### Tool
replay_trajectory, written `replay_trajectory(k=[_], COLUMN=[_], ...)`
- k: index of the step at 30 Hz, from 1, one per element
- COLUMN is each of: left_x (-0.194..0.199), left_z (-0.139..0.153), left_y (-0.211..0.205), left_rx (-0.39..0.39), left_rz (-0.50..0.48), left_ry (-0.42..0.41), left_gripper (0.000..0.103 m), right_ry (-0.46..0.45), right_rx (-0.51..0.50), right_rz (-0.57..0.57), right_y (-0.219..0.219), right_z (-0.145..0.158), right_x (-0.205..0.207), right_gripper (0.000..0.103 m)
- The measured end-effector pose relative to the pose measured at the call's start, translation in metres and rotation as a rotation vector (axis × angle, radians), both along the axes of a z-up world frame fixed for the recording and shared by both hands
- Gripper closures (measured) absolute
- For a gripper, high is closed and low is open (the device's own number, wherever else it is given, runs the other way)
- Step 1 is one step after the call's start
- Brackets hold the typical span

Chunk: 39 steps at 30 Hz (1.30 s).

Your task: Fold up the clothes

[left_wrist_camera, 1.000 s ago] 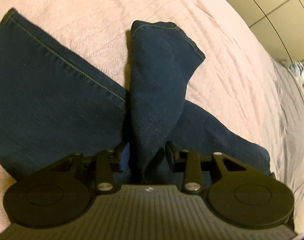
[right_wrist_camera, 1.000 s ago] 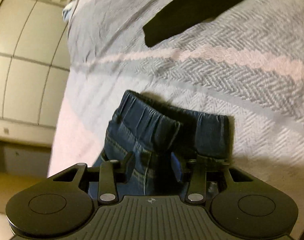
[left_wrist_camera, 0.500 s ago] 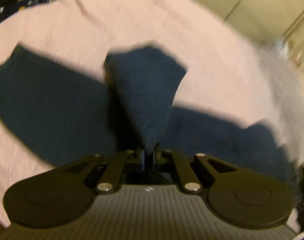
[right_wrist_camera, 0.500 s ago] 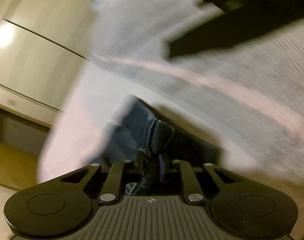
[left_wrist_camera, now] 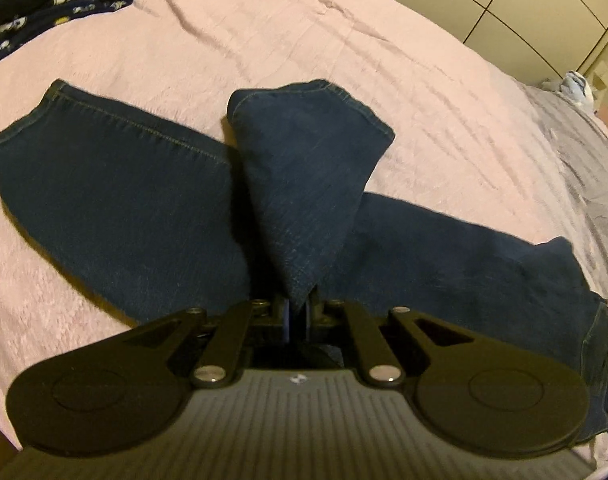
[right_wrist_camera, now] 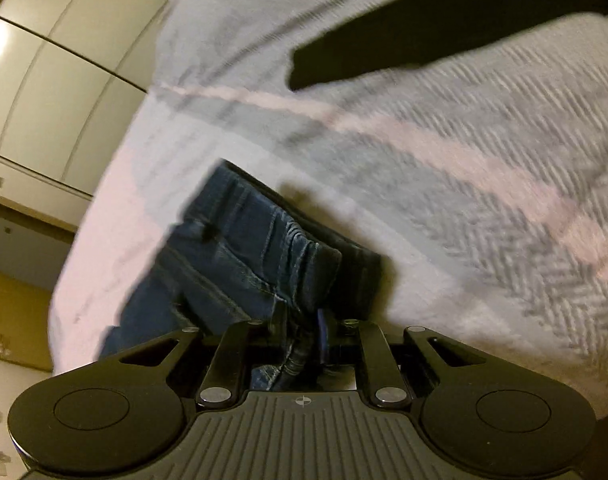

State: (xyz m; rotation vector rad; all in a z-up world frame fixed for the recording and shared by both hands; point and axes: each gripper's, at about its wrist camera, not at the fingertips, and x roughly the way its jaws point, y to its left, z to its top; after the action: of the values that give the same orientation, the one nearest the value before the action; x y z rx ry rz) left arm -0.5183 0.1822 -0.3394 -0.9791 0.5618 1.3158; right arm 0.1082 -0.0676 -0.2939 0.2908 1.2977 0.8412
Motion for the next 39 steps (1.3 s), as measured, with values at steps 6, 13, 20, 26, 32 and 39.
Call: replay_trajectory(k=[6,13,20,26,32,39], left_x=[0.011,-0.003,-0.068,-0.131,-0.225,-0.294], left_z=[-0.005,0.038,0.04,-0.009,0.007,0.04], left_y=[0.001,-0.022,-0.004,0.041,0.074,0.056], left_rx=[-0.015,0.008,0.048,0.029,0.029,-0.02], left_rz=[-0.033,-0.061,0.06,0.016,0.143,0.251], left_ry=[0.097,0.095,0.122,0.224,0.228,0.061], left_gripper=[0.093,0.092,0.092,0.091,0.092,0.092], right_ry=[-0.098,-0.523,-0.462,-0.441,-0.288,0.141], right_rx=[-0.176,-0.376,-0.064,-0.003,-0.001,0.029], right_rz=[0.008,0.175,0.407,0.615,0.664,0.505], right_y=[0.016,0.058,0.139,0.217,0.272,0.333], right_z=[0.002,0.08,0.097,0.062,0.021,-0.045], right_x=[-0.013,-0.052,-0.128,-0.248,-0.334,-0.37], right_gripper=[0.055,0.042,0.042,0.042,0.042,0.042])
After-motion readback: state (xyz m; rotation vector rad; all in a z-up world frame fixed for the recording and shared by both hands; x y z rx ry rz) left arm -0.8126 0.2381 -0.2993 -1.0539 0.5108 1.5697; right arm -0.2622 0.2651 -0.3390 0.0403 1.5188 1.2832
